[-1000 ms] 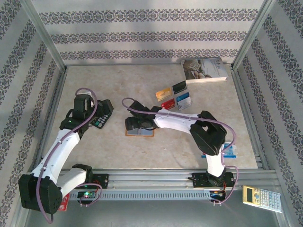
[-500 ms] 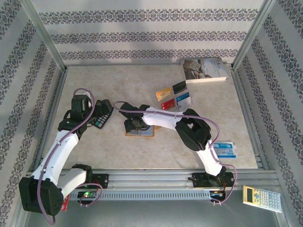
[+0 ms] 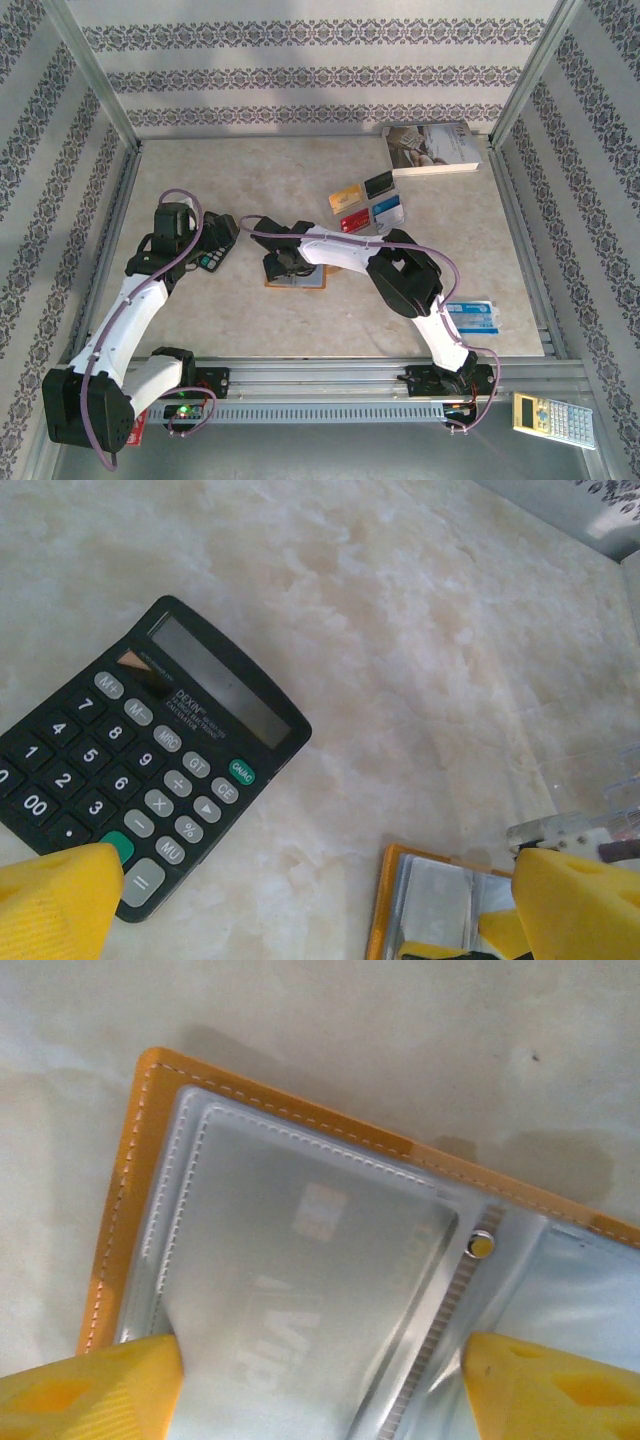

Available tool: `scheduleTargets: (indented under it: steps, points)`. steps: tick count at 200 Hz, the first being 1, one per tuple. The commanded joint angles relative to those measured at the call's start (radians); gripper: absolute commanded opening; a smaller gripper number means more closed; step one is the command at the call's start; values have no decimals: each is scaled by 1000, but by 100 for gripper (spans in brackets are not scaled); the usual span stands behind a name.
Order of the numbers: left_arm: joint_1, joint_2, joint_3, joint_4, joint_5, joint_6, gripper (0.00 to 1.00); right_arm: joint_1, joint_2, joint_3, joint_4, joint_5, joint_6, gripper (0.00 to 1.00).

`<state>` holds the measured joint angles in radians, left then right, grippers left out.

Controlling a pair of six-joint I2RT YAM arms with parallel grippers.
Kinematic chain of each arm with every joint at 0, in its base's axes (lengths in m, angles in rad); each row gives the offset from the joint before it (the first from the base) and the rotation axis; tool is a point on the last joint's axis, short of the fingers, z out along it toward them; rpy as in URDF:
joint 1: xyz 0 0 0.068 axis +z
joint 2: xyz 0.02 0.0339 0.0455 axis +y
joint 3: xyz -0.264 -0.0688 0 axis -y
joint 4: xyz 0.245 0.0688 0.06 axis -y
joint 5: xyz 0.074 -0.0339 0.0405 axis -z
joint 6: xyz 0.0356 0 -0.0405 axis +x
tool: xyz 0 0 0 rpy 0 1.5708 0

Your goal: Take the credit cards out of the card holder

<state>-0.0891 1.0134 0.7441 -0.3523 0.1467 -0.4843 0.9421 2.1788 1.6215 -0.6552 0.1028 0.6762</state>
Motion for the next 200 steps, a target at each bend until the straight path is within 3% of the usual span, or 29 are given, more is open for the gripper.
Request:
scheduleTargets:
  steps: [1, 48, 98, 122, 147, 200]
  points:
    - [15, -4, -17, 1, 3, -9, 100, -35, 82, -88, -81, 34, -4, 69]
    - [15, 10, -20, 20, 45, -1, 100, -62, 38, -154, -16, -2, -12, 56]
    - [15, 81, -7, 41, 206, 11, 96, -69, -11, -207, 55, -21, -17, 46]
    - [13, 141, -6, 58, 310, -4, 84, -69, -30, -219, 75, -23, -23, 42]
    - [2, 204, -22, 100, 396, -52, 64, -70, -48, -233, 95, -17, -24, 41]
    - [-62, 300, -74, 199, 435, -140, 34, -72, -64, -245, 123, -22, -23, 41]
